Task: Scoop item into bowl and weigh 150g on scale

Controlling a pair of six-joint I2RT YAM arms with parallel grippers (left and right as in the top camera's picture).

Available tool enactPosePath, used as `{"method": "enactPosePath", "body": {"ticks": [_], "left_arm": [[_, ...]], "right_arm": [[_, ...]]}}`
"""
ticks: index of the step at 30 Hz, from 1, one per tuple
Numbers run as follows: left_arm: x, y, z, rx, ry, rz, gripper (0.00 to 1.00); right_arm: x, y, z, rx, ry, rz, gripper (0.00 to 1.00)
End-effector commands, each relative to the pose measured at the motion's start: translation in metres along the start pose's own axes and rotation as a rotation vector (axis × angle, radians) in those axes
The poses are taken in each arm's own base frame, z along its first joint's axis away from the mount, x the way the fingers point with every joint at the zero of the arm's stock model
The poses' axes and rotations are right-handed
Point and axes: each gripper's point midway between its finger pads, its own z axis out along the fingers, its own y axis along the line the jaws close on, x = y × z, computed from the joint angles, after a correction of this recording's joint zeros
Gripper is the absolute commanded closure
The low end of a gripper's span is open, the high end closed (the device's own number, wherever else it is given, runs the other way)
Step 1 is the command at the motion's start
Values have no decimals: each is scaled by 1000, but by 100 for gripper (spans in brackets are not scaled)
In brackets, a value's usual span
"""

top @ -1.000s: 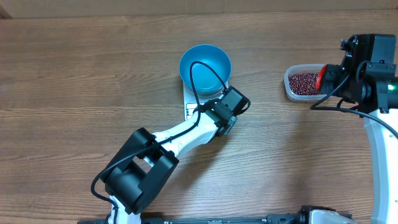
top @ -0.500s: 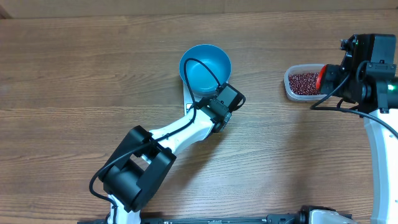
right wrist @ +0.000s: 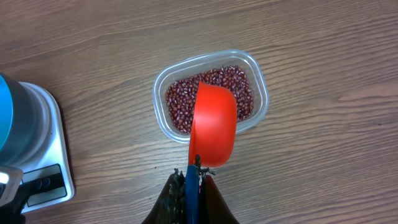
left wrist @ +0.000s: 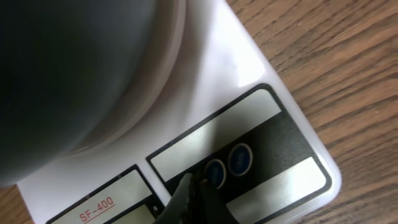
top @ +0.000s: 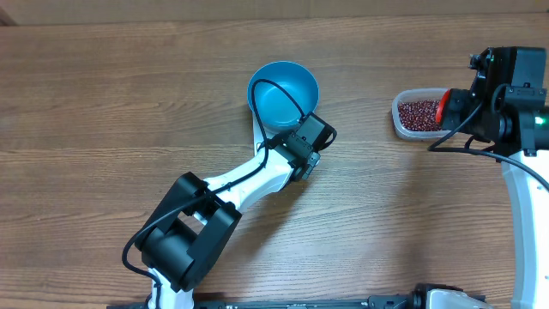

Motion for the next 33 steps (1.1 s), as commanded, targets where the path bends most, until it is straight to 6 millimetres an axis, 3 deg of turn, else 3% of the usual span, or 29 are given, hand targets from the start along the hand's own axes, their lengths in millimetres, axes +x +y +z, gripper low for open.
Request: {"method": "enactPosePath", "body": {"ticks": [1, 33], "left_arm": [[7, -5, 1, 34, 19, 21, 96], [7, 9, 2, -35, 16, -24, 96]], "right_arm": [[-11, 1, -7, -6, -33, 0, 96], [-10, 1, -7, -6, -32, 0, 96]]}}
